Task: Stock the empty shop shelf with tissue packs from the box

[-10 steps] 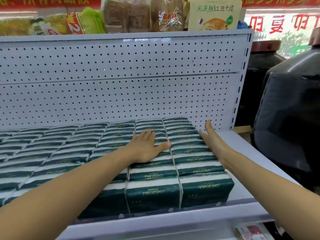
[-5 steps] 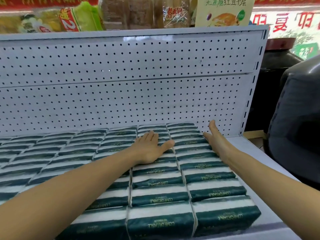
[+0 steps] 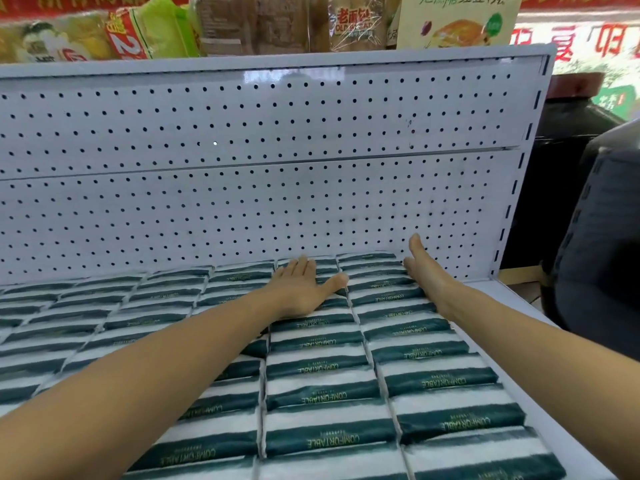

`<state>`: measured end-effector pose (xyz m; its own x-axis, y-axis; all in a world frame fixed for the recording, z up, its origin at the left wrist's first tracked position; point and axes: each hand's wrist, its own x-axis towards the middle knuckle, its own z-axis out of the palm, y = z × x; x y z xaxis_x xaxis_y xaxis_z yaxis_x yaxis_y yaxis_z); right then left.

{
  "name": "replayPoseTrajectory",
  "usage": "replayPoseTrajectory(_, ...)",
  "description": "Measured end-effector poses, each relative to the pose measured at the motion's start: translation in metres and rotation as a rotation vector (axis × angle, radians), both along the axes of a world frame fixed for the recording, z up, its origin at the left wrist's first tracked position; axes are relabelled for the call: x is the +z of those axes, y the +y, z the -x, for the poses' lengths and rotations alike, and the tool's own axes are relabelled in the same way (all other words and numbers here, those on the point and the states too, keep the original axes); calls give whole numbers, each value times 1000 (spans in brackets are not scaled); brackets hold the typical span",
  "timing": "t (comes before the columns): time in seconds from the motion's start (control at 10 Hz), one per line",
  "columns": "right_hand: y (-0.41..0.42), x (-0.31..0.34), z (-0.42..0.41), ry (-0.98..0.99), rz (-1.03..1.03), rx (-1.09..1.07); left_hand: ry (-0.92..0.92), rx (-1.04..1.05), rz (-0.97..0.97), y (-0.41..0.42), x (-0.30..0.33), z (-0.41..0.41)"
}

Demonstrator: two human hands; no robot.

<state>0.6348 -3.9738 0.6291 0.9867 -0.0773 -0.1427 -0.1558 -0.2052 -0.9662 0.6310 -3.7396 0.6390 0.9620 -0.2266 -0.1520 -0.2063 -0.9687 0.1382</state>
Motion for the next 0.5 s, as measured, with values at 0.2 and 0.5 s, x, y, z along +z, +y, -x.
replayPoseTrajectory(0.2, 4, 1, -21, 104, 62, 93, 7, 5, 19, -2, -4, -8)
replayPoseTrajectory(0.5, 7, 30, 19, -29, 582, 163, -8, 9, 46, 4, 26, 8)
